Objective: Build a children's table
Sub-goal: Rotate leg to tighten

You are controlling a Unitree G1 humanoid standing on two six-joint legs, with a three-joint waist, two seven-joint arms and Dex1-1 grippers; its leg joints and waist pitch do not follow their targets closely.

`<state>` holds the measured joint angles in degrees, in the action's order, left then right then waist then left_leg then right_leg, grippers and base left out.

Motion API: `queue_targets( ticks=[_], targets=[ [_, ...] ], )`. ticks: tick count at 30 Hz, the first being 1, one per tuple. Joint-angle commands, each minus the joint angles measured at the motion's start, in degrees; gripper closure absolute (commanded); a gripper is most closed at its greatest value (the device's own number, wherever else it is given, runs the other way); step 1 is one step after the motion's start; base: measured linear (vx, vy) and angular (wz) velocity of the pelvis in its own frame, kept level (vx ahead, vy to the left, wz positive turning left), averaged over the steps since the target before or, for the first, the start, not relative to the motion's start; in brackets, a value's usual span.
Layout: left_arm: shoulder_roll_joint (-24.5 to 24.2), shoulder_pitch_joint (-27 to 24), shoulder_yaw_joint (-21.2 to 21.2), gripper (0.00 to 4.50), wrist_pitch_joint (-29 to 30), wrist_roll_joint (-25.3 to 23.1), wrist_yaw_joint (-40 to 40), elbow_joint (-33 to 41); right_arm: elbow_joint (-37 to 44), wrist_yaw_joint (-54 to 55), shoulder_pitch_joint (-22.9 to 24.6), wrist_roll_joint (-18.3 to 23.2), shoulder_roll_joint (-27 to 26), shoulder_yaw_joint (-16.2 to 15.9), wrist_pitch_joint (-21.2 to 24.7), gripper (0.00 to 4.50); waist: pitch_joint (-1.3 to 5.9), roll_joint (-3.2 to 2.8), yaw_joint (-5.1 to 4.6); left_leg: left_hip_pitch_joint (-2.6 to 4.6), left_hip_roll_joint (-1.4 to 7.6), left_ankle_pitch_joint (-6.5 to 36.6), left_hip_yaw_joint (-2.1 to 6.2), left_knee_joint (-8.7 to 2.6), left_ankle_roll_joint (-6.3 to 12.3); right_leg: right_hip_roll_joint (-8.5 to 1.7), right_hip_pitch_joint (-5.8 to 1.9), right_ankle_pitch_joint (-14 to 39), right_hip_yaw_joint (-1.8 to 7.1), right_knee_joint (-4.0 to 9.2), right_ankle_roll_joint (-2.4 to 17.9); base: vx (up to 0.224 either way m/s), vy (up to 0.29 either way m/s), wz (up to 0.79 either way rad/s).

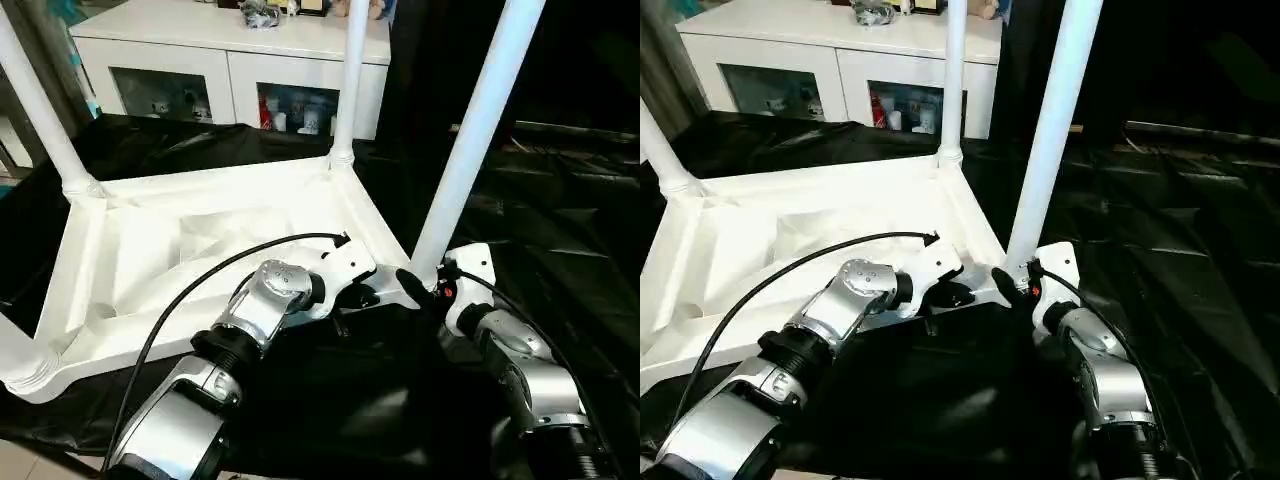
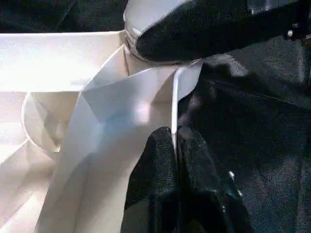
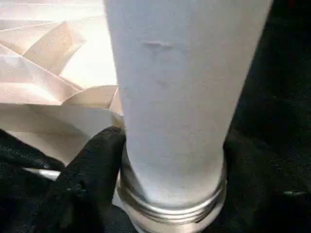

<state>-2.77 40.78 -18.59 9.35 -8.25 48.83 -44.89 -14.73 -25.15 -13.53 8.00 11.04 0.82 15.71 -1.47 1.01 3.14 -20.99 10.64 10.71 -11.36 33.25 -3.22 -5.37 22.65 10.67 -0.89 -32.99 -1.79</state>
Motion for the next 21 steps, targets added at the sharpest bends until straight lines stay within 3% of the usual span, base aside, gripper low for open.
queue_targets(
  ticks=[1,3,5,7,10,12,13,16,17,18,21],
  targets=[
    [1.1,-0.4,-1.5,4.50,0.3,-0.2,-0.3,-1.4,2.3,-7.7,0.0,1.5,-0.8,-7.0,1.1,0.94,1.79,0.84,-0.17,0.72,2.02,23.2,1.63,-5.08,0.51,-2.41,-0.70,27.3,0.77,5.41,6.9,0.000,0.000,0.00],
    [-0.5,-1.0,-2.1,4.50,0.2,0.3,3.5,-0.2,3.2,-11.4,0.0,1.1,2.4,-7.6,0.4,0.94,1.90,1.05,0.04,0.67,2.11,22.0,1.53,-5.00,0.97,-2.52,-0.81,26.4,0.91,5.30,6.9,0.000,0.000,0.00],
    [-1.4,-1.3,-2.3,4.50,0.2,0.4,5.0,0.4,3.6,-13.4,0.1,1.0,4.1,-7.8,-0.1,0.94,2.08,1.10,0.28,0.36,2.18,19.0,1.30,-4.84,1.72,-2.46,-1.14,21.6,1.04,4.79,8.2,0.000,0.000,0.00],
    [-3.8,-1.8,-2.4,4.50,-1.7,0.9,9.5,1.3,3.6,-19.6,0.1,1.6,8.9,-7.4,-1.7,0.94,2.08,1.65,0.50,0.25,2.22,17.7,1.17,-4.69,2.57,-2.50,-1.39,20.6,0.99,4.60,8.9,0.000,0.000,0.00],
    [-5.5,-2.4,-2.4,4.50,-3.2,2.1,13.5,2.7,4.0,-24.0,0.4,2.7,11.6,-7.2,-1.9,0.94,2.25,1.38,0.70,0.20,2.38,14.9,0.97,-4.43,3.70,-2.53,-1.52,15.9,1.03,4.03,10.8,0.000,0.000,0.00],
    [-8.1,-4.0,-2.7,4.50,-3.3,4.7,20.7,6.5,4.9,-29.4,0.7,3.4,15.2,-7.7,-2.3,0.94,2.36,1.64,0.75,0.16,2.44,12.8,0.88,-4.31,4.24,-2.52,-1.73,12.7,0.89,3.59,11.9,0.000,0.000,0.00],
    [-8.1,-4.0,-2.7,4.50,-3.3,4.7,20.7,6.5,4.9,-29.4,0.7,3.4,15.2,-7.7,-2.3,0.94,2.43,1.59,0.78,0.01,2.51,11.5,0.96,-4.24,4.69,-2.55,-2.04,10.5,0.82,3.14,12.7,0.000,0.000,0.00],
    [-10.1,-5.0,-2.5,4.50,-3.2,5.6,23.7,8.3,4.4,-32.1,0.7,2.9,17.1,-8.5,-3.7,0.94,2.55,1.55,0.74,0.13,2.51,8.9,0.68,-3.87,6.05,-2.40,-1.94,5.6,0.80,2.57,14.8,0.000,0.000,0.00],
    [-10.1,-5.0,-2.5,4.50,-3.3,5.7,23.8,8.3,4.3,-32.2,0.7,3.0,17.1,-8.4,-3.7,0.94,2.56,1.42,0.88,0.47,2.54,8.5,0.53,-3.76,6.38,-2.30,-1.74,4.4,0.81,2.50,15.5,0.000,0.000,0.00],
    [-10.4,-5.1,-2.3,4.50,-3.5,5.7,23.9,8.2,3.9,-32.5,0.5,3.2,17.1,-8.4,-3.8,0.94,2.57,1.71,0.93,0.50,2.54,8.4,0.45,-3.70,6.53,-2.28,-1.75,4.0,0.82,2.45,15.7,0.000,0.000,0.00],
    [-11.1,-5.8,-2.3,4.50,-3.3,6.2,25.2,9.3,3.1,-32.7,-0.1,3.4,16.5,-8.3,-4.1,0.94,2.46,1.67,1.37,0.52,2.60,8.9,0.47,-3.81,6.29,-2.47,-1.92,5.1,0.85,2.44,15.6,0.000,0.000,0.00]
  ],
)
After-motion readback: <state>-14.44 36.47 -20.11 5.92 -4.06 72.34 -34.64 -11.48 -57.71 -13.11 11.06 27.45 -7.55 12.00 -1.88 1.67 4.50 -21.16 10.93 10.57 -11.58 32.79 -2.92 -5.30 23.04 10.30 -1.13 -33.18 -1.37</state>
